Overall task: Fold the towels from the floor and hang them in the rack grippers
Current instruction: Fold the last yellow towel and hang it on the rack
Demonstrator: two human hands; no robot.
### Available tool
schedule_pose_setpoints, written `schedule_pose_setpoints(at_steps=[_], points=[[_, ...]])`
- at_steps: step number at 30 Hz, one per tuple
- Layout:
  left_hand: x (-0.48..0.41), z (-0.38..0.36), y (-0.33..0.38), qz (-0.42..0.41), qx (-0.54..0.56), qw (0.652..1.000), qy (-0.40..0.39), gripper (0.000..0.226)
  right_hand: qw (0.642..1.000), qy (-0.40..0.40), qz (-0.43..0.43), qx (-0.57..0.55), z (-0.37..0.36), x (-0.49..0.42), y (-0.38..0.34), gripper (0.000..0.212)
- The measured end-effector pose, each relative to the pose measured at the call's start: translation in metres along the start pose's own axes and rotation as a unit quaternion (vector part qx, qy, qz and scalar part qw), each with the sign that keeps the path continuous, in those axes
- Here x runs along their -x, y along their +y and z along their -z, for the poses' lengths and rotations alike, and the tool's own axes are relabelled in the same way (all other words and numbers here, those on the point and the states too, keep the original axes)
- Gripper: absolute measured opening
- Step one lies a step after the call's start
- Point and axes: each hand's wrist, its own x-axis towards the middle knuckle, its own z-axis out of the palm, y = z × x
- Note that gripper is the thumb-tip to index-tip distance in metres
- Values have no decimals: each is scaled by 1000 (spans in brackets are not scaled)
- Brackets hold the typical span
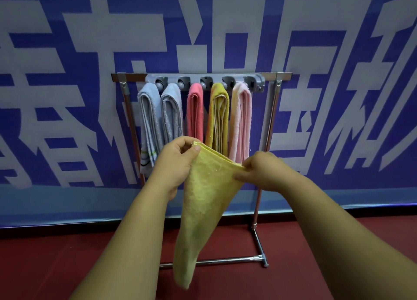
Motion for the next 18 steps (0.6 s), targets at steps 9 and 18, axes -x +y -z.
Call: schedule_pose_setpoints(at_steps=[9, 18], points=[[-26, 30, 16, -9, -15, 1000, 19, 10, 990, 114, 69, 51, 53, -12, -21, 23], [-35, 33, 35, -41, 3, 999, 6, 9, 948, 154, 68, -271, 77, -7, -17, 14]])
